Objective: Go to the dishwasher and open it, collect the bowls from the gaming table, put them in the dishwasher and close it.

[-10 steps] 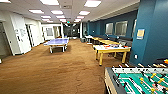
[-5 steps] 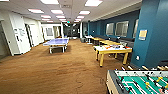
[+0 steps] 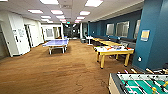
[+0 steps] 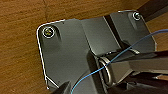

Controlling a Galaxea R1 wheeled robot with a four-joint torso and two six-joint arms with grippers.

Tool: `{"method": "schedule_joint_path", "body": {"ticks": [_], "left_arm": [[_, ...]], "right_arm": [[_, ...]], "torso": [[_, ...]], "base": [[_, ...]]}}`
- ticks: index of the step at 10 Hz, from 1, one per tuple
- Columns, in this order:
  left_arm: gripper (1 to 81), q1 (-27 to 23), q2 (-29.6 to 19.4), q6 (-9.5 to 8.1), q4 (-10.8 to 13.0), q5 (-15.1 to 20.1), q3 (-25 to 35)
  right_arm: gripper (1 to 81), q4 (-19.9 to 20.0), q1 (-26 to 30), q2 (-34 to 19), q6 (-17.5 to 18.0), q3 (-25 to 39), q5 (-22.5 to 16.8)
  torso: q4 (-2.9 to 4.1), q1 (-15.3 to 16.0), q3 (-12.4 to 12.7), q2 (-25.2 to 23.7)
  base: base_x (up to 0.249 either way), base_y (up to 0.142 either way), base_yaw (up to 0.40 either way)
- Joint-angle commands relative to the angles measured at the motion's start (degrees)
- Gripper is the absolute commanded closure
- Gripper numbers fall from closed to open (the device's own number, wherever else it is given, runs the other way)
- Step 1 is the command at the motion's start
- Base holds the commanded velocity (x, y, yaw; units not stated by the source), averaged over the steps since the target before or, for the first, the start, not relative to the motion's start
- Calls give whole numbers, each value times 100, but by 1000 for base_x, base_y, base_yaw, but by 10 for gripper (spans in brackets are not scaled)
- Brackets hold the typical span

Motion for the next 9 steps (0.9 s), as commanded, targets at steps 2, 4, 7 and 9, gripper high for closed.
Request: {"method": "schedule_joint_path", "body": {"ticks": [2,4,7,9], "left_arm": [[10,-322,-30,37,-31,269,-2],[10,-331,-30,37,-31,269,-2],[10,-322,-30,37,-31,269,-2],[10,-322,-30,37,-31,269,-2]], "right_arm": [[10,-39,368,20,-21,24,-218],[10,-39,368,20,-21,24,-218],[10,-39,368,20,-21,24,-218],[10,-39,368,20,-21,24,-218]], "torso": [[0,2,0,0],[0,2,0,0],[0,2,0,0],[0,2,0,0]], "base": [[191,0,0],[192,0,0],[191,0,0],[191,0,0]]}}
